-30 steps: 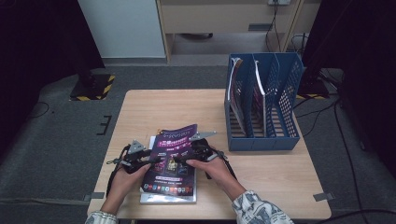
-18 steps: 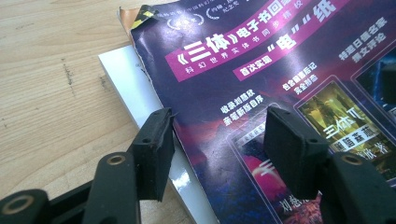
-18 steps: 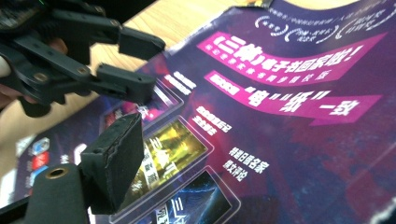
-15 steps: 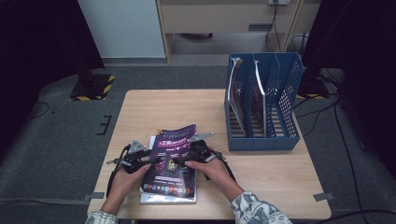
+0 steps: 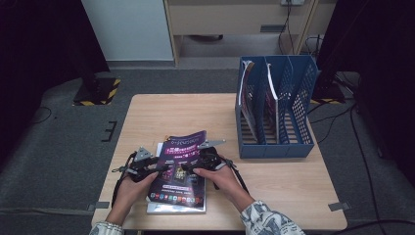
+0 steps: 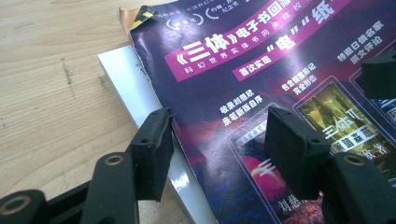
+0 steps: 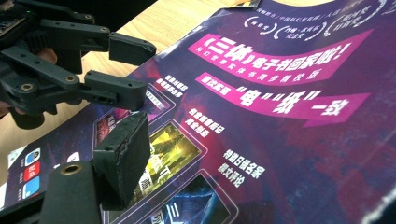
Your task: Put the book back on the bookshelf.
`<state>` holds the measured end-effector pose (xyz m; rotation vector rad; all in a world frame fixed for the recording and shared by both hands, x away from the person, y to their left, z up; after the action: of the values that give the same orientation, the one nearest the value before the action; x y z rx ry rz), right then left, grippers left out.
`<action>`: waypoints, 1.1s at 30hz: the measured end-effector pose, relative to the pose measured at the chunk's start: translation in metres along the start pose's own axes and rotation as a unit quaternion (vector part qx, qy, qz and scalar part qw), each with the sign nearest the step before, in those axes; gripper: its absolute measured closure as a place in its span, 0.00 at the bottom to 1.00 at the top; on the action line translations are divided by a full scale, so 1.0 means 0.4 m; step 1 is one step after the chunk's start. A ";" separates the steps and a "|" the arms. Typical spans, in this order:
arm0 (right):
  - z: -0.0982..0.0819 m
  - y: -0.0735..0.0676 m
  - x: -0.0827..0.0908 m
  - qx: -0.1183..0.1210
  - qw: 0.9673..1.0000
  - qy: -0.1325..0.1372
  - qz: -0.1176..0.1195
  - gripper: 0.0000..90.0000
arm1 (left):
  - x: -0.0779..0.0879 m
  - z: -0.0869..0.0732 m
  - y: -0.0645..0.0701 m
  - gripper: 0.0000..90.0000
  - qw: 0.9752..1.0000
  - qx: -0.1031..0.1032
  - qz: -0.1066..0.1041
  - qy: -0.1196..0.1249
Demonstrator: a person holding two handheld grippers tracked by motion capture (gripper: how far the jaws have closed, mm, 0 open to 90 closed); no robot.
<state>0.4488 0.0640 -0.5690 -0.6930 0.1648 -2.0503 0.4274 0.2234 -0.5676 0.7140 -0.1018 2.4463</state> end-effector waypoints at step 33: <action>0.134 -0.060 0.092 0.069 0.993 0.098 0.004 0.89 | 0.022 0.055 0.001 0.28 0.997 0.031 -0.021 0.067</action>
<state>0.4448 0.0554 -0.5003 -0.4045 0.1363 -2.0986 0.4316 0.2226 -0.5443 0.5712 0.0412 2.4578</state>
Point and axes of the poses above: each handheld gripper's, and its own axes: x roughly backward along the jaws, z roughly out of its top, y roughly to its right, the point moved 8 cm from there along -x, roughly forward along the jaws, and after that the axes turned 9 degrees about y, right-handed, at the moved point
